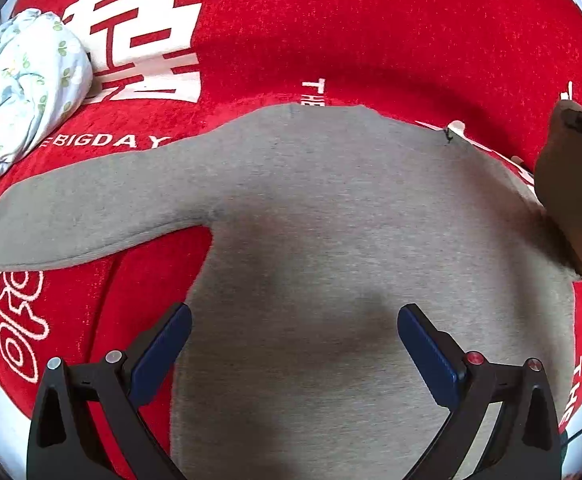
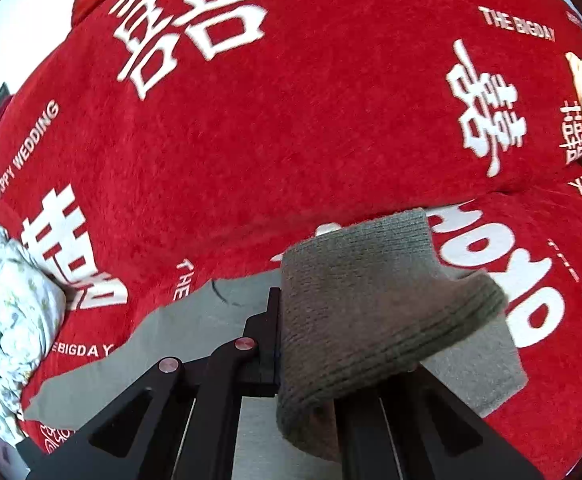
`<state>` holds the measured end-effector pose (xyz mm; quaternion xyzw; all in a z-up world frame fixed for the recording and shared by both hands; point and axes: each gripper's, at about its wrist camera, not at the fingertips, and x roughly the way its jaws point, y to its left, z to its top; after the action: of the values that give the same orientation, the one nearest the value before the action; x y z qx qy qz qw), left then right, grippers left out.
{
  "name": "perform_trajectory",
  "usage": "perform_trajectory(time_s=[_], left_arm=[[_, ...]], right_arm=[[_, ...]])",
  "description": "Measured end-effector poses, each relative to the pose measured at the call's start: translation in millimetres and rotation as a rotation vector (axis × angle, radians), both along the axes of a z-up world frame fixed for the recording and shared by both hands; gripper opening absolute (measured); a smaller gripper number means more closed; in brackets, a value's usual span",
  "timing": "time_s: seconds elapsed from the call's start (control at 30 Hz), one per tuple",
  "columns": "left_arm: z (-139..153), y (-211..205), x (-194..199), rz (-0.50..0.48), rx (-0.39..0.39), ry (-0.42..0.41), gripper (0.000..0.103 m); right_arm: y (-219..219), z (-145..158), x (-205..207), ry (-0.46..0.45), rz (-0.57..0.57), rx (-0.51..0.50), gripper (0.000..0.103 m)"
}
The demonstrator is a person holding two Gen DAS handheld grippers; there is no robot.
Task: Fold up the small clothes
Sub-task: 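Carry the sleeve across the sweater body toward the left gripper and release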
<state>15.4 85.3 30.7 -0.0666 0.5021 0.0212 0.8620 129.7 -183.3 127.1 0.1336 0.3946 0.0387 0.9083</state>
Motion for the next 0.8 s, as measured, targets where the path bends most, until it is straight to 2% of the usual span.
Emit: perform_trajectory(time_s=[0.17,0.6,0.8], left_arm=[[-1,5,0,0.003,0.006,0.005,0.103],[-6,18,-3,0.018,0.014,0.016,0.103],[-7,29,-8,0.033,0.004,0.018,0.103]], right_arm=[[21,-13,3,0.013,0.028,-0.007,0.005],[101,-58,10,0.057,0.169,-0.118,0.005],[125,-77,13,0.079,0.206,-0.146,0.005]])
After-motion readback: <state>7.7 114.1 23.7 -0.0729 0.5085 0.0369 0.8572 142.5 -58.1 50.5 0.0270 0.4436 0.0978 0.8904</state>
